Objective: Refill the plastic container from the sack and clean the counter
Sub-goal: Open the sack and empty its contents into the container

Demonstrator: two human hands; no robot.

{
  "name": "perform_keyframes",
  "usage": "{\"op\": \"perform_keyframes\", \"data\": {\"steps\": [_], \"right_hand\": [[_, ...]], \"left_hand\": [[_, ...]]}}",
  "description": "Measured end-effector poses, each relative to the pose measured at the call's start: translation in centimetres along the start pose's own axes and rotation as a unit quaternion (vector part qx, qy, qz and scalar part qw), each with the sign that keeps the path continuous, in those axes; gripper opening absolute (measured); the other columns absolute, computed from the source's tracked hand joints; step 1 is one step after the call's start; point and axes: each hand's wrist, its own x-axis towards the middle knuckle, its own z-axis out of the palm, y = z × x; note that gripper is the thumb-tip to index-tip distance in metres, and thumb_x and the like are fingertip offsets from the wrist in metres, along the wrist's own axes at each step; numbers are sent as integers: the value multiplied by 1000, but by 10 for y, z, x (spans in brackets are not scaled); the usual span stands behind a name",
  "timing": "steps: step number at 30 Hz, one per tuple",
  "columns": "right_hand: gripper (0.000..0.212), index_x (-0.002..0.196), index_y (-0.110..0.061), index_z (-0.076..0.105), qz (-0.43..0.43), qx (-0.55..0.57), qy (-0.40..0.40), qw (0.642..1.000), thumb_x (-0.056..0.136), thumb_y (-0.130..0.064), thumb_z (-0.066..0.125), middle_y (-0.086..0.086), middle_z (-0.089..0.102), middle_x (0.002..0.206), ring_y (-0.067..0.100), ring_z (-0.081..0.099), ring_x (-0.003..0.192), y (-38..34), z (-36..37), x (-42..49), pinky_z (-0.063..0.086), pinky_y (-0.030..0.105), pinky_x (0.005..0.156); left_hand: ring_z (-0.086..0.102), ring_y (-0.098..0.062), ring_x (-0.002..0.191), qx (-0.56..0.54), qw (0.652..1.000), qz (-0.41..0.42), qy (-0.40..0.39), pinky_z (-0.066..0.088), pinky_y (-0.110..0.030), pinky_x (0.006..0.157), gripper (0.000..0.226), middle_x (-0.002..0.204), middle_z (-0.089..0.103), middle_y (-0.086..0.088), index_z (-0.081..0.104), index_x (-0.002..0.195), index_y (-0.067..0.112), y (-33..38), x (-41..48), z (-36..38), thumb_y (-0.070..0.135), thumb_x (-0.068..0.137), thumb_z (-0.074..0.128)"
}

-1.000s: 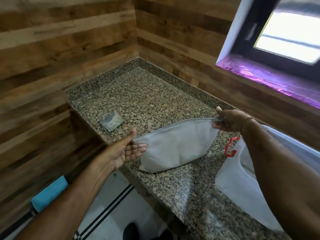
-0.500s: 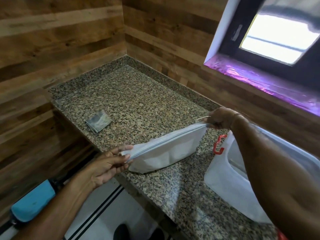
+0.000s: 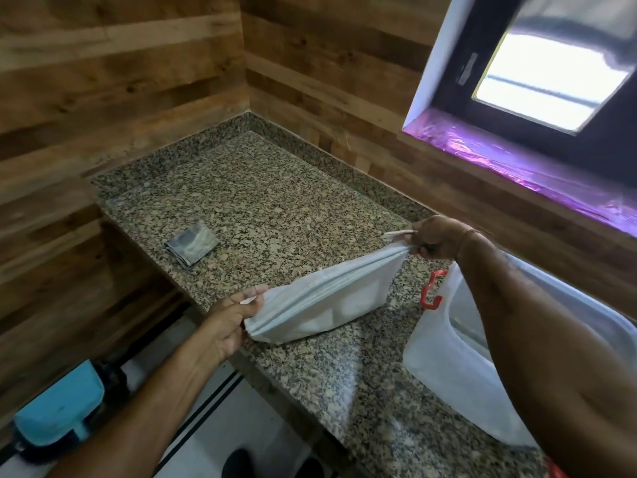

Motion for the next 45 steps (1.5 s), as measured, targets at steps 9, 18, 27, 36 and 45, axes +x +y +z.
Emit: {"op": "perform_keyframes", "data": {"steps": [9, 18, 27, 36, 45], "right_hand": [[19, 108, -8, 67, 14, 84, -40, 996, 103, 2, 52, 8, 57, 80, 10, 58, 54, 11, 9, 10, 43, 13, 40], [36, 101, -26, 72, 73, 171, -9, 983, 104, 1, 48, 1, 53, 85, 8, 47, 71, 18, 31, 27, 45, 22, 61], [11, 107, -14, 67, 76, -191, 11, 978, 101, -20, 60, 9, 65, 100, 19, 61, 75, -8, 29, 24, 57, 30, 58], [60, 98, -5, 68, 186, -360, -92, 909, 94, -65, 57, 5, 75, 66, 16, 71, 55, -35, 66, 46, 55, 23, 56], [69, 117, -6, 71, 220, -343, -155, 900, 76, -61, 81, 10, 81, 99, 31, 74, 104, -12, 80, 89, 55, 42, 105]], "left_hand": [[70, -18, 97, 7, 988, 142, 56, 60, -21, 67, 28, 116, 75, -4, 74, 115, 19, 4, 5, -14, 2, 98, 61], [66, -12, 103, 31, 991, 126, 22, 58, -17, 70, 32, 114, 74, 7, 73, 109, 22, 12, 18, -30, -3, 100, 56], [70, -39, 105, 14, 983, -166, -76, 65, -51, 69, 65, 121, 72, -22, 68, 125, 12, 36, 36, -49, 61, 82, 60], [70, -33, 95, 8, 967, -232, -101, 62, -53, 77, 64, 107, 72, -22, 49, 147, 4, 39, 61, -35, 17, 87, 67], [77, -29, 75, 40, 962, -254, -88, 65, -45, 61, 74, 118, 71, -21, 38, 158, 20, 34, 81, -37, -6, 94, 63]]}}
